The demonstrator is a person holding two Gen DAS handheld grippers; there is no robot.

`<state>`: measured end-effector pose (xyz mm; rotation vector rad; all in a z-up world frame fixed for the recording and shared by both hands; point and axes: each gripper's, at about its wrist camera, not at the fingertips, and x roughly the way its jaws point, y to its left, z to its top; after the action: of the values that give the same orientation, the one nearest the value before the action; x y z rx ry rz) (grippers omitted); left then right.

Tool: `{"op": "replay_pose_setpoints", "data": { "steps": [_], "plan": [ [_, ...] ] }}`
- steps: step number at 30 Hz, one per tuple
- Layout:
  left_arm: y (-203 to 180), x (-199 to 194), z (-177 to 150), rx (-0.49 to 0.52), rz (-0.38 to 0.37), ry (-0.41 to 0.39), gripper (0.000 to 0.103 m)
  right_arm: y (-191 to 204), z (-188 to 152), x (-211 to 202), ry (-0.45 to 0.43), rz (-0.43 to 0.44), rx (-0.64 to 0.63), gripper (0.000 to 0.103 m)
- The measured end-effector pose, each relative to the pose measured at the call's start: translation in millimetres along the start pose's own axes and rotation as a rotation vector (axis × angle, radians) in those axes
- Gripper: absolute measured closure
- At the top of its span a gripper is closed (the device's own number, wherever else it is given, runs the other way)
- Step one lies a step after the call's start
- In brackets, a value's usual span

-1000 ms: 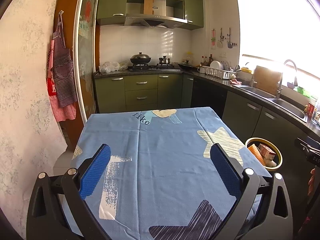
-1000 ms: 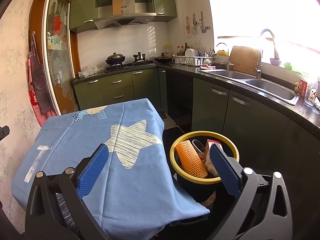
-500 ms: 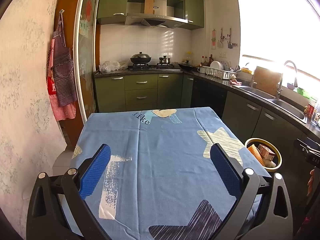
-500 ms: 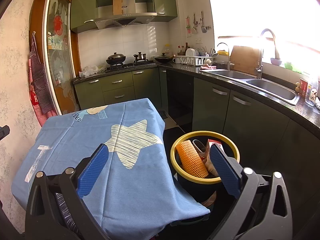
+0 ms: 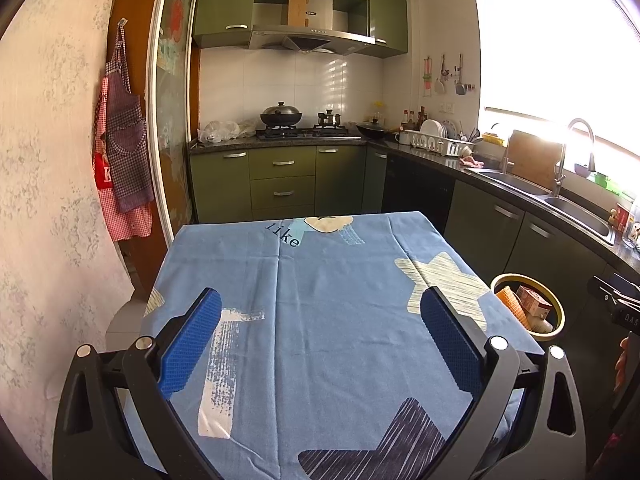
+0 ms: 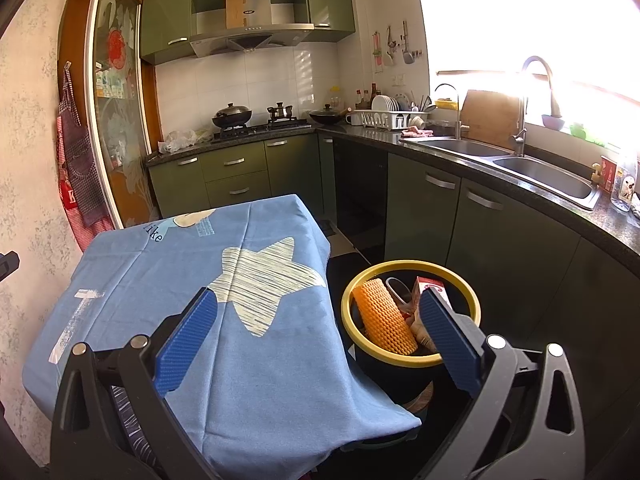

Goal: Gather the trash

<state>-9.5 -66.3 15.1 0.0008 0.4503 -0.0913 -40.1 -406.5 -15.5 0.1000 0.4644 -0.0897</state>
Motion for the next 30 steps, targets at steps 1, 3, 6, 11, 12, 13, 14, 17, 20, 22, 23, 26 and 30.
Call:
{"op": "replay_pose_setpoints", "data": {
  "steps": [1, 3, 6, 11, 12, 13, 14, 17, 20, 22, 23, 26, 30],
  "plan": [
    [0.0, 0.1, 0.2, 0.001, 0.000, 0.000, 0.005, -0.4, 0.2, -0.1, 0.000, 0.001, 0.000, 0.007],
    [0.0, 0.1, 0.0, 0.002, -0.001, 0.001, 0.005, -0.2, 0.2, 0.0, 0.000, 0.002, -0.001, 0.007],
    [0.4, 0.4, 0.2, 0.005, 0.000, 0.003, 0.005, -0.5, 0.3, -0.1, 0.001, 0.001, -0.001, 0.007],
    [-0.4, 0.9, 0.2, 0.006, 0.001, 0.005, 0.005, -0.2, -1.5, 0.3, 0.001, 0.000, -0.001, 0.007],
    [-0.5, 1.0, 0.0, 0.006, 0.001, 0.005, 0.005, -0.3, -1.3, 0.4, 0.002, 0.001, -0.001, 0.007],
    [-0.5, 0.9, 0.1, 0.006, 0.002, 0.005, 0.005, -0.4, -1.0, 0.5, 0.002, 0.000, -0.002, 0.007],
    [-0.5, 1.0, 0.1, 0.007, 0.001, 0.005, 0.005, -0.4, -1.0, 0.5, 0.002, 0.001, -0.002, 0.007],
    [-0.7, 0.9, -0.2, 0.007, 0.000, 0.005, 0.005, -0.3, -1.1, 0.5, 0.003, 0.000, -0.002, 0.007],
    [-0.7, 1.4, -0.2, 0.010, 0.002, 0.004, 0.005, -0.2, -1.1, 0.3, 0.002, 0.002, -0.002, 0.007],
    [-1.3, 0.8, -0.8, 0.013, 0.004, 0.001, 0.005, -0.4, -1.9, 1.6, 0.002, 0.000, -0.002, 0.007],
    [-1.6, 0.7, -1.2, 0.015, 0.002, 0.001, 0.005, -0.4, -1.8, 1.7, 0.004, 0.000, -0.003, 0.007],
    [-2.8, 0.6, -1.5, 0.019, 0.004, 0.002, 0.005, -1.5, -3.3, 2.7, 0.006, 0.003, -0.002, 0.007],
    [-3.4, -0.1, -1.4, 0.018, 0.002, 0.003, 0.005, -2.0, -3.7, 2.8, 0.007, 0.004, -0.003, 0.007]
  ]
}}
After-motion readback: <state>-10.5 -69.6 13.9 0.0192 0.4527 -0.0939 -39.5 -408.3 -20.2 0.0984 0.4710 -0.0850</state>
